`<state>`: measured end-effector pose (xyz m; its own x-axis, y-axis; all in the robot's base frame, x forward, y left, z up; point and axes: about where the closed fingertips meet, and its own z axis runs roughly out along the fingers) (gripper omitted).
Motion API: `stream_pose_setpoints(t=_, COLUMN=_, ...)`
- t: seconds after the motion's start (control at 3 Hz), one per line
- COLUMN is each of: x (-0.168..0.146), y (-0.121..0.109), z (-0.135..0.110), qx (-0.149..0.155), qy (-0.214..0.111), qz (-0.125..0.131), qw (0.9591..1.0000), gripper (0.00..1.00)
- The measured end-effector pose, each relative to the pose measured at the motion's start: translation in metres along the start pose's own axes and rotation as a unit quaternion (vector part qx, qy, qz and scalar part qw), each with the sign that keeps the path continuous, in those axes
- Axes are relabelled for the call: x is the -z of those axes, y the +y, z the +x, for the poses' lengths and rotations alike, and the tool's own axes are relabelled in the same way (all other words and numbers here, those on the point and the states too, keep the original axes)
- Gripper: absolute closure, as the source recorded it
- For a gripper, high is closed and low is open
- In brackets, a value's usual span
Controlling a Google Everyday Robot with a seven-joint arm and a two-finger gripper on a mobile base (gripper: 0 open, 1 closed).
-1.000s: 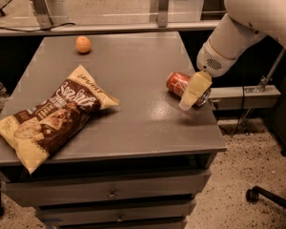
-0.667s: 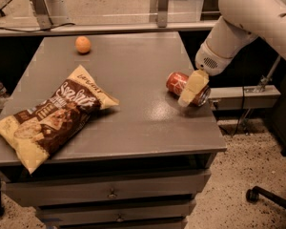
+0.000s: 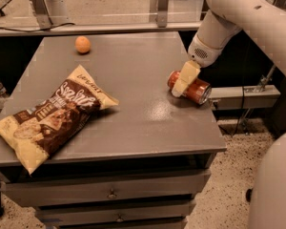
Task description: Place coke can upright
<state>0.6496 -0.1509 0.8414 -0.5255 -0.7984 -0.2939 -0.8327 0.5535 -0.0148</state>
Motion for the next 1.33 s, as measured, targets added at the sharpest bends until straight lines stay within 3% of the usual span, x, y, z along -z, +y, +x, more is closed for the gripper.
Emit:
stream_pose_setpoints(t=0.33, x=-0.002, y=0.0, z=-0.012, qx=-0.006, qy=0.007, qz=-0.004, qw=1.0, gripper=0.0)
stream_pose_setpoints(t=0.67, x=-0.001, y=0.006, z=-0.018, qx=-0.008, qy=0.014, qz=0.0, qw=0.9999, gripper=0.18)
stream_pose_setpoints(t=1.33, x=-0.003, y=0.022, z=-0.01, qx=-0.011, qy=0.026, qz=0.001, qw=0.9996, gripper=0.64)
